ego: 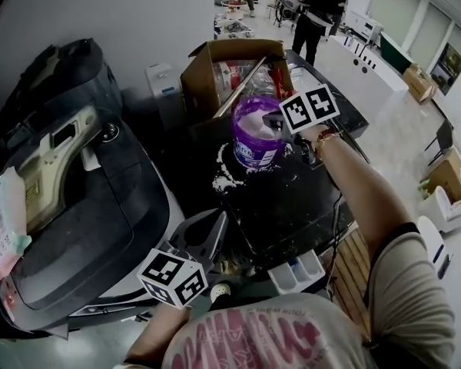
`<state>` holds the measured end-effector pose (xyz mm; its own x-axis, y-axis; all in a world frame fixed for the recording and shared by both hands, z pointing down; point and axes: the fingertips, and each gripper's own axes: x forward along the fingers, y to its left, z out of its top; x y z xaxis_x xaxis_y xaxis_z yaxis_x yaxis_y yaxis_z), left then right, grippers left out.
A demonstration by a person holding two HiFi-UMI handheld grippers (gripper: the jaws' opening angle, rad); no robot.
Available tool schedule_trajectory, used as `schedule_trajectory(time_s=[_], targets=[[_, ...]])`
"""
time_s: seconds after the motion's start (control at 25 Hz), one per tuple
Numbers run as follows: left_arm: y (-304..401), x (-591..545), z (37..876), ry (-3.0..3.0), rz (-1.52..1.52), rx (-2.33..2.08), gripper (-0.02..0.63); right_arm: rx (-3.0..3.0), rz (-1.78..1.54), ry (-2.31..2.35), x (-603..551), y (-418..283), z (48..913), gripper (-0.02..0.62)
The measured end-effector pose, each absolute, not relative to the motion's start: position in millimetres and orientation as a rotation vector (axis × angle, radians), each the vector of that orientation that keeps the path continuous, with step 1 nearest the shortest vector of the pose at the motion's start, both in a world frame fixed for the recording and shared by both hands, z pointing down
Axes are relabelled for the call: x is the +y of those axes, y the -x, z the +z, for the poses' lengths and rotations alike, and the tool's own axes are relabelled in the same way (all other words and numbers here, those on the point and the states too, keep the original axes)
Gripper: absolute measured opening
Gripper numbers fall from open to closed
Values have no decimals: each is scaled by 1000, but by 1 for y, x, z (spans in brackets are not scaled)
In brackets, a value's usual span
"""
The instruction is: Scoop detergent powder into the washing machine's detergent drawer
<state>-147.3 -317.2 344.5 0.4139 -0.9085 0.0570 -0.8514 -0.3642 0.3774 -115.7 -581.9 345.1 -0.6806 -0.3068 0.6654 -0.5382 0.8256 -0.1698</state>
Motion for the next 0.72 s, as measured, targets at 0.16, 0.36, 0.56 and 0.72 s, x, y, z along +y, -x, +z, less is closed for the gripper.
schedule_trajectory(time_s=[0.16, 0.36, 0.56, 0.72], targets=[[147, -318, 344, -2327, -241, -1510, -2, -2366, 476, -617, -582, 116, 344, 5], [146, -319, 345, -2334, -239, -1491, -2, -2404, 477, -670, -590, 112, 334, 0], [149, -316, 349, -2324, -253, -1495, -2, -2357, 287, -700, -600, 116, 330, 0], [151, -313, 350, -2337, -221, -1507, -1, -2180, 82, -665, -599, 113, 348, 0]])
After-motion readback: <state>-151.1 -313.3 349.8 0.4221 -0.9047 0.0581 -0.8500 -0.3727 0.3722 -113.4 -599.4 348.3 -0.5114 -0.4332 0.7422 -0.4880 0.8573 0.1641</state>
